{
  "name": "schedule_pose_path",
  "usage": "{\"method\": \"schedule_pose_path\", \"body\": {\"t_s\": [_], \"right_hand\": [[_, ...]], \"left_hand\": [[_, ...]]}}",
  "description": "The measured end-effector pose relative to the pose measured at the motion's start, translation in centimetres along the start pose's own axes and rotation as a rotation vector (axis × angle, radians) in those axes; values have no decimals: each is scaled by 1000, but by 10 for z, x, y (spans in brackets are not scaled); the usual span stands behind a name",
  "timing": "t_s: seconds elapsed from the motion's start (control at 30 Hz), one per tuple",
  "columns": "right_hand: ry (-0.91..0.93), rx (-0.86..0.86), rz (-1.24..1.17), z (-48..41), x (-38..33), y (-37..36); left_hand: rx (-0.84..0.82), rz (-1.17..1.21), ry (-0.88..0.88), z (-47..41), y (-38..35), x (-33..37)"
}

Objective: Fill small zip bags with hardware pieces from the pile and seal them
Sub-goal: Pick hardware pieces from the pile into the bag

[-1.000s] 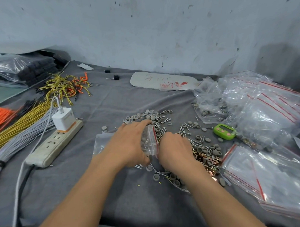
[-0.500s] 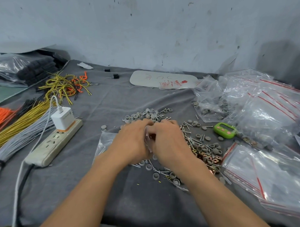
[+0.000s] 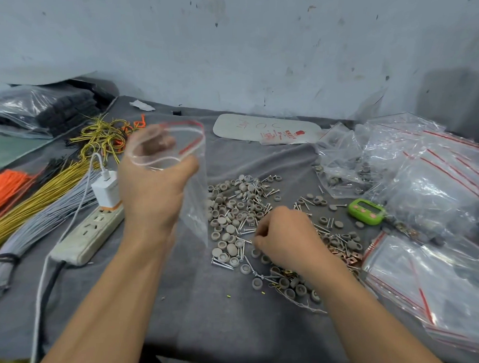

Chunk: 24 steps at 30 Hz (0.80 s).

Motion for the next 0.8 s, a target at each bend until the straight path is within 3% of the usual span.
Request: {"method": "schedule_pose_path", "body": {"t_s": [0.1, 0.2, 0.3, 0.43, 0.5, 0.63, 0.8], "right_hand": [[57, -38, 116, 4, -5, -3], [88, -57, 148, 6, -5, -3], [59, 40, 15, 5, -2, 1], [-110, 269, -528, -3, 2, 15], [-100, 241, -694, -4, 0, 18], [-7, 140, -627, -1, -5, 14], [-6, 93, -717, -4, -7, 11]], "left_hand": [[129, 1, -158, -4, 6, 6], [87, -270, -269, -1, 4, 1], [-159, -676, -386, 3, -4, -13], [-637, -1003, -314, 28, -21, -31], [-733, -955, -321, 40, -28, -33], [-838, -890, -225, 47, -34, -32], [-826, -753, -97, 45, -30, -31]]}}
Point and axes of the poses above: each hand's wrist, its own z-axis away from the middle knuckle, its own y-axis out of the back of the hand, x = y × z, the point moved 2 cm from there along -z, towards the middle knuckle, and after that the axes turned 15 degrees about x, right-handed, at the moved point
